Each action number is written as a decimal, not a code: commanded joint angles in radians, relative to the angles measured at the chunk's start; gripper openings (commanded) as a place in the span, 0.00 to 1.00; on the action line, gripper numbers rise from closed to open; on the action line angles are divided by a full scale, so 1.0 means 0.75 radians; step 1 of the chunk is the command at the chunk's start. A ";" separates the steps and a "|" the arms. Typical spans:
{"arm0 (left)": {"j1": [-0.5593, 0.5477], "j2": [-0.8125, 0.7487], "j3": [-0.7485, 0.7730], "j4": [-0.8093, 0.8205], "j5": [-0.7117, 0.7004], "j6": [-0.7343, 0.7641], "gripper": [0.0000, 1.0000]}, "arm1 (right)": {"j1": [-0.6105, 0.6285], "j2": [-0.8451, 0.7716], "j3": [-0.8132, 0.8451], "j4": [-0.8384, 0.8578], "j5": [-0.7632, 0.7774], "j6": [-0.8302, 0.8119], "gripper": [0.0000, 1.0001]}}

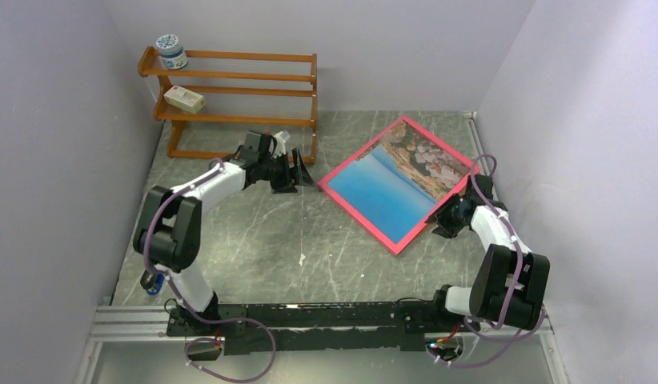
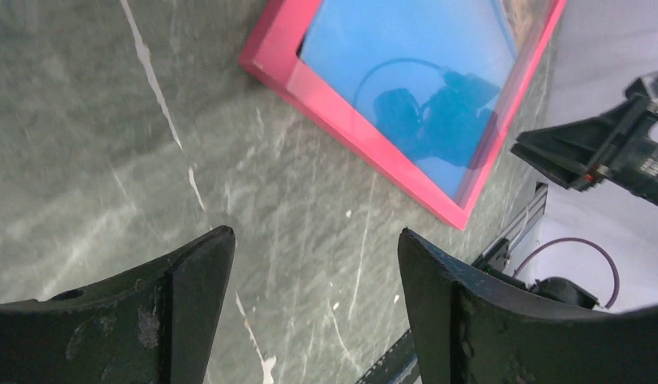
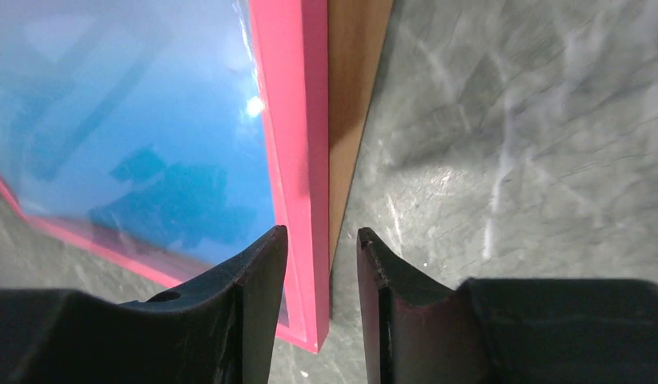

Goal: Put the photo into the frame
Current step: Adjust the photo frame at the center of the board, then turn over the photo frame at the center of the board.

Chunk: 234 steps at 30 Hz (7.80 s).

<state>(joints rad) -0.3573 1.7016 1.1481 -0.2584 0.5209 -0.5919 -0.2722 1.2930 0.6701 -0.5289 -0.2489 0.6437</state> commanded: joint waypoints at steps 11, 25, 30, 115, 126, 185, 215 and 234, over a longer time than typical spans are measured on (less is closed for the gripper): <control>-0.086 0.319 0.248 0.222 -0.162 0.156 0.76 | 0.076 -0.023 0.227 0.030 -0.037 -0.086 0.61; -0.153 0.563 0.369 0.368 -0.138 0.222 0.81 | 0.461 0.240 0.376 0.109 -0.003 0.038 0.63; -0.156 0.577 0.349 0.347 -0.035 0.246 0.76 | 0.490 0.296 0.408 -0.016 0.112 0.045 0.63; 0.078 -0.007 -0.263 0.127 -0.123 0.019 0.70 | 1.188 0.942 1.387 -0.575 0.862 0.038 0.74; 0.078 -0.033 -0.267 0.082 -0.174 0.021 0.70 | 1.160 1.064 1.451 -0.478 0.687 0.330 0.53; 0.041 0.077 -0.152 0.711 0.485 -0.294 0.87 | 1.030 0.678 0.937 0.338 -0.001 0.694 0.18; -0.013 0.187 0.037 0.541 0.410 -0.167 0.03 | 0.987 0.600 0.980 0.083 0.082 0.554 0.52; 0.003 0.009 0.394 -0.053 0.138 0.394 0.03 | 0.694 0.150 0.575 -0.217 0.613 0.357 0.69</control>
<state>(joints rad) -0.3630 1.7824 1.3613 -0.2386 0.7200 -0.5491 0.2802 1.4746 1.1790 -0.5598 0.0147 0.9321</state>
